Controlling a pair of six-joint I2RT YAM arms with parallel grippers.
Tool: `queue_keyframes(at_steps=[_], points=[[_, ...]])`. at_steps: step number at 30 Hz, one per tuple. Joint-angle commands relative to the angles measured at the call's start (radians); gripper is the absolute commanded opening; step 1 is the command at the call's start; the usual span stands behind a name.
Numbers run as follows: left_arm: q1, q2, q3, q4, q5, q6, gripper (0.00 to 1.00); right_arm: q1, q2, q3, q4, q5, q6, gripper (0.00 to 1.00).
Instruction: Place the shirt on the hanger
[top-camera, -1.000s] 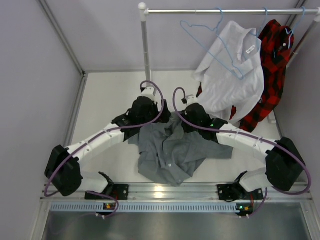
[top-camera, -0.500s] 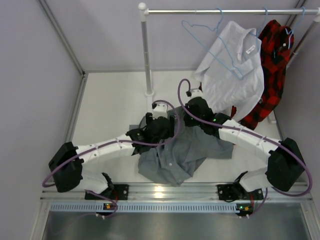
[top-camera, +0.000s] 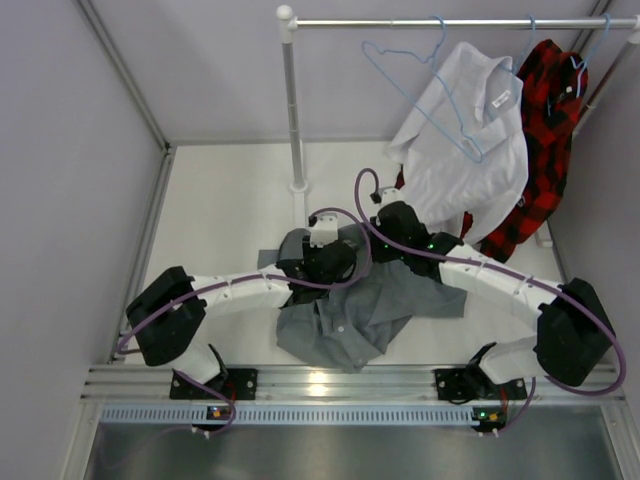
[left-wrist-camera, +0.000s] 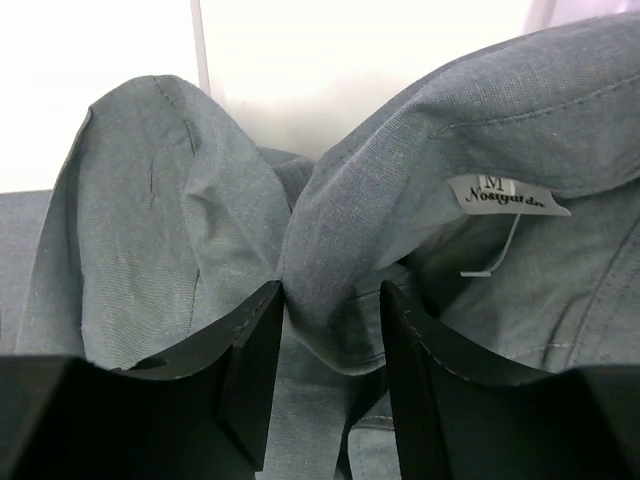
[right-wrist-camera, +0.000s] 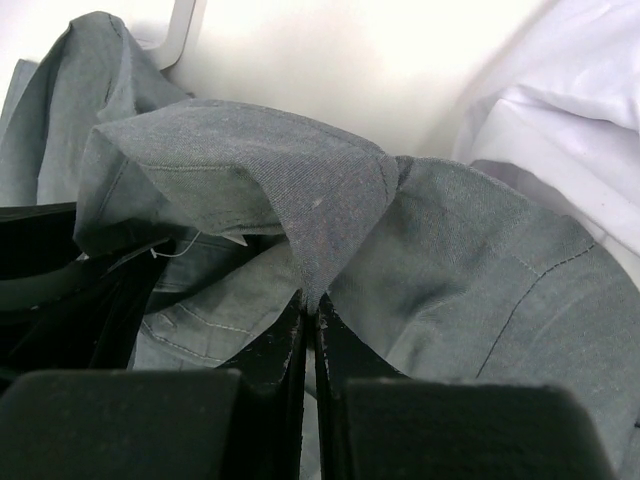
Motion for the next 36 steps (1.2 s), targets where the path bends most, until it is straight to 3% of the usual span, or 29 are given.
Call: queue_keyframes(at_steps=[1, 3, 6, 11, 17, 22, 25, 32, 35, 36], points=[[-0.002, 0.019, 0.027, 0.008, -0.05, -0.048, 0.48, -0.014, -0.041, -0.007, 0.039, -0.009, -0.021, 0.0], [-0.002, 0.021, 0.022, 0.008, -0.058, -0.057, 0.52, -0.014, -0.043, -0.01, 0.044, -0.008, -0.027, 0.0], [-0.001, 0.034, 0.028, 0.008, -0.079, -0.05, 0.41, -0.014, -0.046, -0.015, 0.051, -0.025, -0.03, 0.0], [0.016, 0.018, 0.039, 0.005, -0.078, -0.021, 0.01, -0.017, -0.054, -0.024, 0.05, -0.006, -0.03, 0.0], [0.042, -0.059, 0.064, 0.0, -0.058, 0.117, 0.0, -0.024, -0.109, -0.027, 0.028, 0.012, -0.024, 0.0], [0.042, -0.134, 0.255, -0.078, 0.062, 0.437, 0.0, -0.024, -0.252, -0.022, 0.018, -0.09, -0.055, 0.0], [0.042, -0.163, 0.387, -0.179, 0.151, 0.531, 0.0, -0.024, -0.354, -0.016, 0.004, -0.095, -0.063, 0.0], [0.054, -0.165, 0.467, -0.242, 0.254, 0.584, 0.0, -0.023, -0.429, 0.004, -0.119, -0.137, -0.081, 0.0], [0.097, -0.156, 0.43, -0.239, 0.437, 0.582, 0.0, -0.023, -0.445, -0.082, -0.145, -0.094, -0.072, 0.0], [0.132, -0.153, 0.418, -0.236, 0.575, 0.578, 0.0, -0.021, -0.464, -0.097, -0.145, -0.088, -0.067, 0.0]])
